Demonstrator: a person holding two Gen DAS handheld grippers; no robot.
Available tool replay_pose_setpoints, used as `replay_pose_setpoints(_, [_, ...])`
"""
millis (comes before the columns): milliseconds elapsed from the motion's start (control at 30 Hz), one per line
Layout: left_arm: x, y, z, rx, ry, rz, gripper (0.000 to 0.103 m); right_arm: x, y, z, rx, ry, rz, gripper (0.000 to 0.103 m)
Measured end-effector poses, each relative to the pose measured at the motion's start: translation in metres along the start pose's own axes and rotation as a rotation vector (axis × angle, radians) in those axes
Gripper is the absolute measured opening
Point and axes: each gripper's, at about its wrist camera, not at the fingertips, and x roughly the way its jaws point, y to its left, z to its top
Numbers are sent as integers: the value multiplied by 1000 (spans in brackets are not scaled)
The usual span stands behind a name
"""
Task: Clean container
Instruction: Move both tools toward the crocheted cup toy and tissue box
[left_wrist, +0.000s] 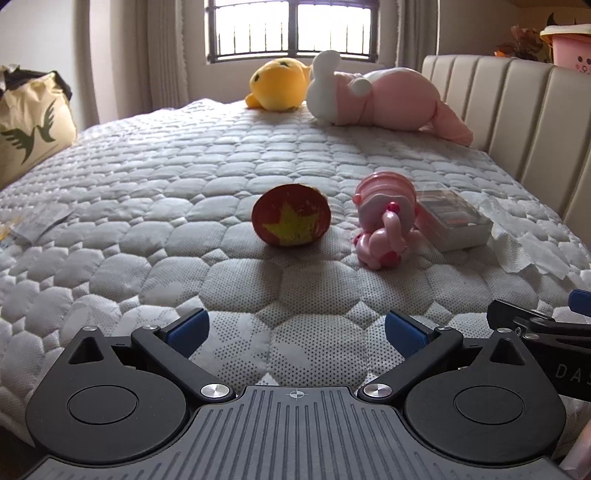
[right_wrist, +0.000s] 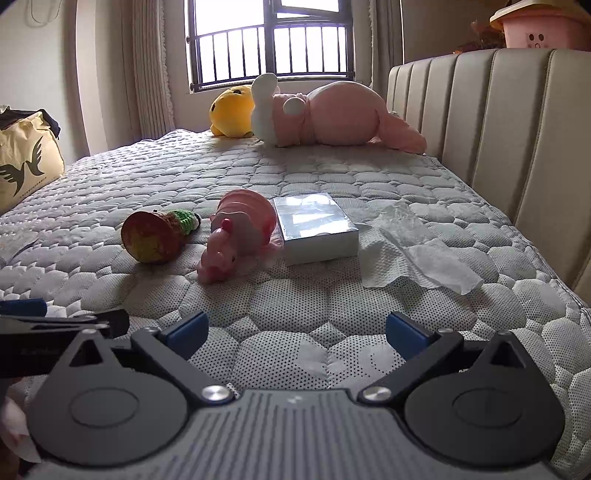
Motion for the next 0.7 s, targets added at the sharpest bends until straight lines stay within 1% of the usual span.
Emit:
replay_pose_setpoints(133, [9, 7, 0, -29, 50, -21, 103, -3, 2, -2, -11, -12, -25, 103])
replay_pose_setpoints(200, [7, 12, 6, -41, 43, -33, 103, -5, 3, -4, -16, -18, -38, 103])
replay_pose_setpoints(267, [1, 0, -1, 9, 9, 5, 103, -2, -2, -1, 0, 7, -15, 103])
replay_pose_setpoints(300, [3, 1, 0, 7, 15, 0, 103, 0, -4, 0, 8, 20, -3, 103])
replay_pose_setpoints(367, [5, -1, -4, 6, 15, 2, 103, -1, -3, -1, 9, 9, -13, 103])
replay_pose_setpoints(400, [9, -4, -10, 20, 9, 4, 103, -2, -6, 0, 17, 6, -11, 103])
replay_pose_setpoints(700, [16, -4, -12, 33, 29, -2, 103, 2, -9, 0, 44, 29, -24, 103])
